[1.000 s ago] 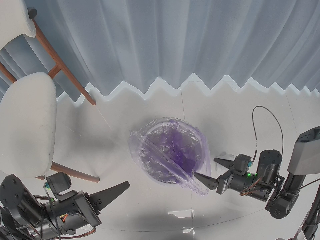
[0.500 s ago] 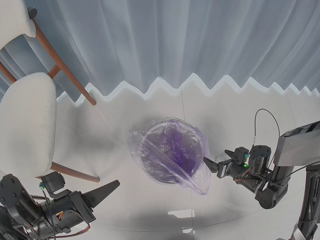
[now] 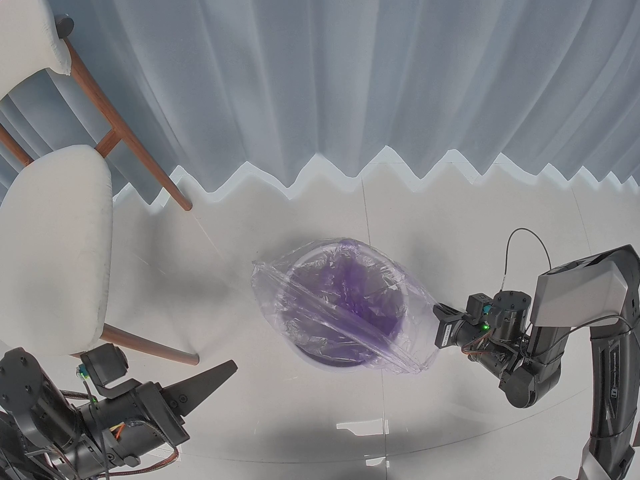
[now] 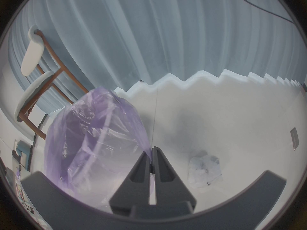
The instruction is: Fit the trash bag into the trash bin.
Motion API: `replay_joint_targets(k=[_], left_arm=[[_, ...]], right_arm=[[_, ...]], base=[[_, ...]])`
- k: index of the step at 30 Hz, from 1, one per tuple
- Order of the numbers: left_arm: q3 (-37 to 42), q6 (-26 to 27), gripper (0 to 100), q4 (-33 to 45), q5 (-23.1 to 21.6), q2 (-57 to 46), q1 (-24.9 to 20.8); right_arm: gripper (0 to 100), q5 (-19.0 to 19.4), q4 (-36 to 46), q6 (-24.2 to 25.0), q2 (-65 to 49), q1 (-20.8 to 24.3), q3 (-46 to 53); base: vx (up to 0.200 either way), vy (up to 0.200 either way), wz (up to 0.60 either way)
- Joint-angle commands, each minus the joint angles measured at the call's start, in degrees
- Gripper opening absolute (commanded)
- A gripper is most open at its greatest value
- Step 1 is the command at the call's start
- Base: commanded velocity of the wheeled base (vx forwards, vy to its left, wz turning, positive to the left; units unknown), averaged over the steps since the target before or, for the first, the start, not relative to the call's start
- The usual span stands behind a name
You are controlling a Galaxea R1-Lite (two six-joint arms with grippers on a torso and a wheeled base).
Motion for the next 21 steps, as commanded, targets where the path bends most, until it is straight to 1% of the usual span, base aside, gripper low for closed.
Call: replay_joint_targets(k=[1, 7, 10, 11, 13, 17, 18, 19, 21], left_arm=[[1.0, -0.1, 0, 0.1, -0.1, 0.2, -0.1], [1.0, -1.1, 0, 1.0, -0.1, 0.3, -0.2], [1.0, -1.2, 0, 1.1, -0.1, 0.1, -0.2], [1.0, -1.4, 0, 1.1, -0.1, 0.1, -0.1], [1.0, -1.6, 0, 1.1, -0.1, 0.0, -0.1], [1.0, -1.7, 0, 1.1, 0.1, -0.7, 0.1], [1.0, -1.7, 0, 1.1, 0.1, -1.6, 0.1], [1.0, -1.7, 0, 1.1, 0.2, -2.2, 0.1], [1.0, -2.2, 0, 1.2, 0.7, -3.2, 0.3]], right_arm=[[0, 0.1, -0.7, -0.2, 3.7, -0.6, -0.6], [0, 0.1, -0.6, -0.5, 9.0, 1.1, -5.2], [0, 0.1, -0.7, -0.8, 9.4, 1.6, -4.9], [100, 0.1, -0.7, -0.8, 9.1, 1.6, -4.9], [100, 0.0, -0.8, -0.8, 8.6, 1.6, -4.8], [100, -0.3, -0.8, 0.9, 1.5, 0.2, -2.7], [100, -0.2, -0.8, 1.3, -2.4, -0.9, 0.2], [100, -0.2, -0.8, 1.3, -2.4, -0.9, 0.2], [100, -0.1, -0.8, 1.4, -11.9, -3.3, 8.1]], base=[[0.000, 0.000, 0.00], [0.000, 0.000, 0.00], [0.000, 0.000, 0.00], [0.000, 0.000, 0.00], [0.000, 0.000, 0.00], [0.000, 0.000, 0.00], [0.000, 0.000, 0.00], [0.000, 0.000, 0.00], [0.000, 0.000, 0.00]])
